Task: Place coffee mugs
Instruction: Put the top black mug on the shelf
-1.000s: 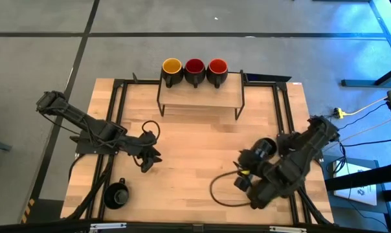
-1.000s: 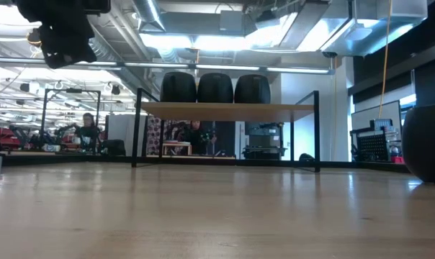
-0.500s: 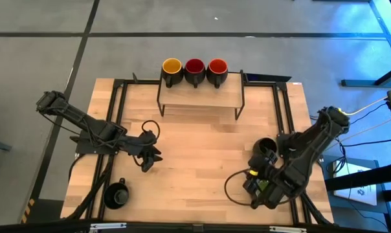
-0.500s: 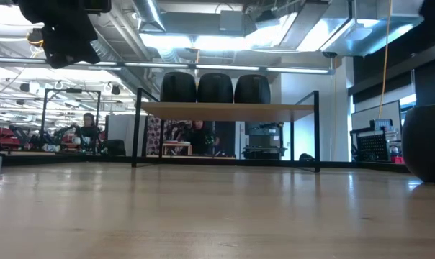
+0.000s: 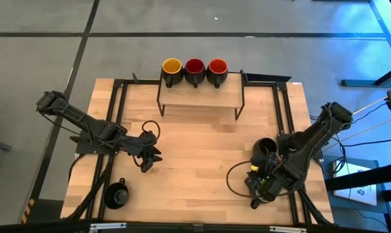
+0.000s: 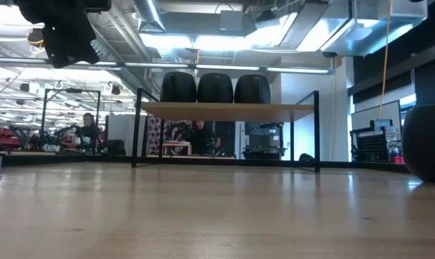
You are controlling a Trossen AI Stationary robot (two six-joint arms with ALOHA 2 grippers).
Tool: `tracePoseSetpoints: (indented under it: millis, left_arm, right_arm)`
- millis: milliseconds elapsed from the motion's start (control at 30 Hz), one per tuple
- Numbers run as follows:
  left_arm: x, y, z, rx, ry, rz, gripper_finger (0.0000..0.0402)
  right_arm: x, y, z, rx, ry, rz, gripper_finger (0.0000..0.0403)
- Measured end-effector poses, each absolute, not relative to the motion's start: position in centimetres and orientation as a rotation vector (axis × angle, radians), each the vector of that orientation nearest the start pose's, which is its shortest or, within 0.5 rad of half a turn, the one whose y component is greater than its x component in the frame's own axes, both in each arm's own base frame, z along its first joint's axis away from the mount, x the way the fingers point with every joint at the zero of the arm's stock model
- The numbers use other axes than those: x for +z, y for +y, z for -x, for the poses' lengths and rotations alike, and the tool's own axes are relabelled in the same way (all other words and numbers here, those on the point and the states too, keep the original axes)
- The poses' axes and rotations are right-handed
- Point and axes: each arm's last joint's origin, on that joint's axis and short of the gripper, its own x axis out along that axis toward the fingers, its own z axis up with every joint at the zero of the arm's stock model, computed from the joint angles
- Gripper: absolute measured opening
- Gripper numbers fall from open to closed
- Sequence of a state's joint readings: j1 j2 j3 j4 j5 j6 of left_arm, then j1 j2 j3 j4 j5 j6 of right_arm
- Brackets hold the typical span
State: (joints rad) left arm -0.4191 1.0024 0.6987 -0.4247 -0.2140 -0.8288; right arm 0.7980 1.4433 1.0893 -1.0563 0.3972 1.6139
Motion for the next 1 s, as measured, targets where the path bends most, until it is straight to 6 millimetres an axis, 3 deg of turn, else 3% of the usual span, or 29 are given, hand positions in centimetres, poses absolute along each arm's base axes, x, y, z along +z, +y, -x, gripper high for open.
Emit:
tracePoseSetpoints:
  millis: [167, 500, 767, 1000]
  left_arm:
    - [24.6, -7.8, -18.6, 0.050, 0.749, 0.560, 0.0156]
    - [24.6, -7.9, -18.5, 0.054, 0.746, 0.561, 0.0156]
    - [24.6, -7.8, -18.5, 0.084, 0.734, 0.553, 0.0156]
    - [24.6, -7.7, -18.6, 0.095, 0.728, 0.540, 0.0156]
  right_arm:
    - [24.3, 15.9, -19.0, -0.671, 1.071, -0.607, 0.0207]
    - [24.8, 13.2, -18.4, -0.771, 1.186, -0.538, 0.0292]
    - [23.9, 11.8, -17.4, -0.815, 1.223, -0.595, 0.0277]
    - [24.6, 10.3, -17.3, -0.859, 1.203, -0.614, 0.0260]
